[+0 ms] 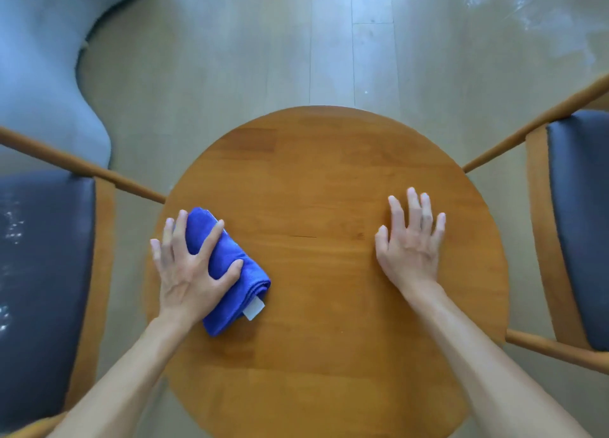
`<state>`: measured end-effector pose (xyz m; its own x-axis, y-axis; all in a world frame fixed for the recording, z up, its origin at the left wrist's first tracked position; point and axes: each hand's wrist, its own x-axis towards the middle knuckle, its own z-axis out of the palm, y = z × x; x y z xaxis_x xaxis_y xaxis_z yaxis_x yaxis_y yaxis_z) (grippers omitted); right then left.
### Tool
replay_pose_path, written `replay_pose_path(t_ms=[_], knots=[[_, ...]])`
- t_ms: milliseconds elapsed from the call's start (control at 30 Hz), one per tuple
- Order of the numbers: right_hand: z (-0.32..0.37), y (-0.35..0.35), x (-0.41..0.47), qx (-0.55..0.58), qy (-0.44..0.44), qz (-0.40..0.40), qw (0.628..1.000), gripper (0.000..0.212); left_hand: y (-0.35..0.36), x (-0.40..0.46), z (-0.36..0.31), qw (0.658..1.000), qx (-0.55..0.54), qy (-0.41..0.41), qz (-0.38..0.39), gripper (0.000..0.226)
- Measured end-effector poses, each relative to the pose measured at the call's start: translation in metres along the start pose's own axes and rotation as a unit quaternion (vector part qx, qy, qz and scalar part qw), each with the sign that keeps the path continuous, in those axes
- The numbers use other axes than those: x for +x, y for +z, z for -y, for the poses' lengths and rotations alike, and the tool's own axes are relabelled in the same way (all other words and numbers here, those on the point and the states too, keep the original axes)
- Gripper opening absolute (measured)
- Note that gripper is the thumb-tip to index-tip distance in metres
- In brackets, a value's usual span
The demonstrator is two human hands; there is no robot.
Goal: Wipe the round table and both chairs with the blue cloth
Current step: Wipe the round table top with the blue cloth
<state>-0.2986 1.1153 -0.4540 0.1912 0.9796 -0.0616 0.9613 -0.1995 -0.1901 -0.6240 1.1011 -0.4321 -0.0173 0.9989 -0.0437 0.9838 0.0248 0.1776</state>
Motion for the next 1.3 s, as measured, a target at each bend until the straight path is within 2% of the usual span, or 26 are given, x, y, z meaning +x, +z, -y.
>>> replay_pose_path(t_ms=[100,167,267,400,533,600,700,767,867,967,1100,1167,1300], knots=[[0.056,0.014,0.021,-0.006,-0.123,0.071,0.99,0.06,0.008,0.003,-0.01,0.993,-0.05,-0.107,0.026,0.081],[0.073,0.028,0.026,-0.032,-0.13,0.082,0.988,0.062,0.017,0.007,-0.021,0.99,-0.051,-0.129,0.021,0.08],[0.072,0.034,0.027,-0.041,-0.119,0.08,0.989,0.063,0.022,-0.001,-0.028,0.992,-0.034,-0.121,0.013,0.077],[0.074,0.029,0.027,-0.048,-0.12,0.091,0.987,0.064,0.026,-0.053,-0.041,0.999,-0.014,-0.032,0.009,0.072],[0.074,0.029,0.026,-0.044,-0.121,0.086,0.988,0.063,0.039,-0.128,-0.102,0.999,-0.04,0.011,0.008,0.073],[0.074,0.031,0.026,-0.045,-0.123,0.079,0.988,0.063,0.045,-0.153,-0.142,0.996,-0.062,0.047,0.032,0.076],[0.073,0.032,0.026,-0.039,-0.123,0.063,0.99,0.062,0.052,-0.174,-0.192,0.984,-0.065,0.143,0.086,0.078],[0.072,0.033,0.026,-0.033,-0.125,0.056,0.99,0.062,0.056,-0.176,-0.204,0.975,-0.057,0.191,0.096,0.075],[0.071,0.034,0.027,-0.027,-0.126,0.05,0.99,0.062,0.055,-0.171,-0.18,0.966,-0.116,0.224,0.058,0.067],[0.071,0.034,0.026,-0.023,-0.126,0.044,0.991,0.062,0.041,-0.163,-0.113,0.975,-0.115,0.188,-0.011,0.067],[0.072,0.035,0.026,-0.026,-0.123,0.049,0.991,0.063,0.023,-0.144,-0.011,0.998,-0.056,0.031,-0.028,0.066],[0.073,0.035,0.026,-0.028,-0.124,0.048,0.991,0.063,0.02,-0.14,0.0,0.998,-0.048,-0.009,-0.028,0.066],[0.073,0.034,0.026,-0.023,-0.13,0.057,0.99,0.063,0.029,-0.155,-0.034,0.998,-0.046,-0.028,-0.04,0.067]])
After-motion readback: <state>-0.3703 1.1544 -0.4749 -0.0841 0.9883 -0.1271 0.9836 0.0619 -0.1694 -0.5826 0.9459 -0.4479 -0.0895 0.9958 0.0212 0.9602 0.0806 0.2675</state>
